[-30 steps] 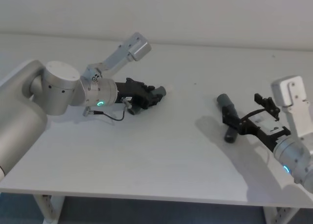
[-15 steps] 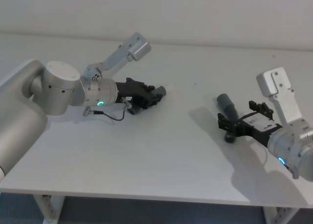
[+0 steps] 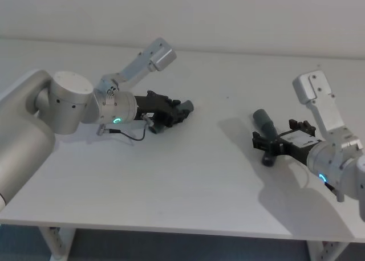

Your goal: Use both hands to pick up one end of the pipe from the table, align the ends, and insert them.

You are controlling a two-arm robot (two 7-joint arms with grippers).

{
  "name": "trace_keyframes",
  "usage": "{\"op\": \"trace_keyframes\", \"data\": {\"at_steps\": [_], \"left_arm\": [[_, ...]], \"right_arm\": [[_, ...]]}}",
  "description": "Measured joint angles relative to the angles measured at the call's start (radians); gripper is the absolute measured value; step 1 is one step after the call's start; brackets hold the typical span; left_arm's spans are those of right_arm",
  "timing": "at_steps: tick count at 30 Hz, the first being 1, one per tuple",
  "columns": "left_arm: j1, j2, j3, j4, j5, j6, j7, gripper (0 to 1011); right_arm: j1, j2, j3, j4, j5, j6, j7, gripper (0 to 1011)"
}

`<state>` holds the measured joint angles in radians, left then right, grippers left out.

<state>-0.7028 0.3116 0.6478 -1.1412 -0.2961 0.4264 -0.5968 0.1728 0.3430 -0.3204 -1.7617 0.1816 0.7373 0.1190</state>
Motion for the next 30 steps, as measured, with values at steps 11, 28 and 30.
{"op": "trace_keyframes", "data": {"at_steps": [11,28,30], "left_arm": [[0.000,0.000,0.000,0.000,0.000,0.000,0.000,348],[0.000,0.000,0.000,0.000,0.000,0.000,0.000,348],[0.000,0.000,0.000,0.000,0.000,0.000,0.000,348]], "right_arm": [[0.031,-0.037,-0.002,0.049,-0.021,0.043,-0.029,1001],[0.055,-0.068,-0.001,0.090,-0.038,0.061,-0.044,909],[0.057,-0.071,-0.001,0.093,-0.039,0.061,-0.045,842]]}}
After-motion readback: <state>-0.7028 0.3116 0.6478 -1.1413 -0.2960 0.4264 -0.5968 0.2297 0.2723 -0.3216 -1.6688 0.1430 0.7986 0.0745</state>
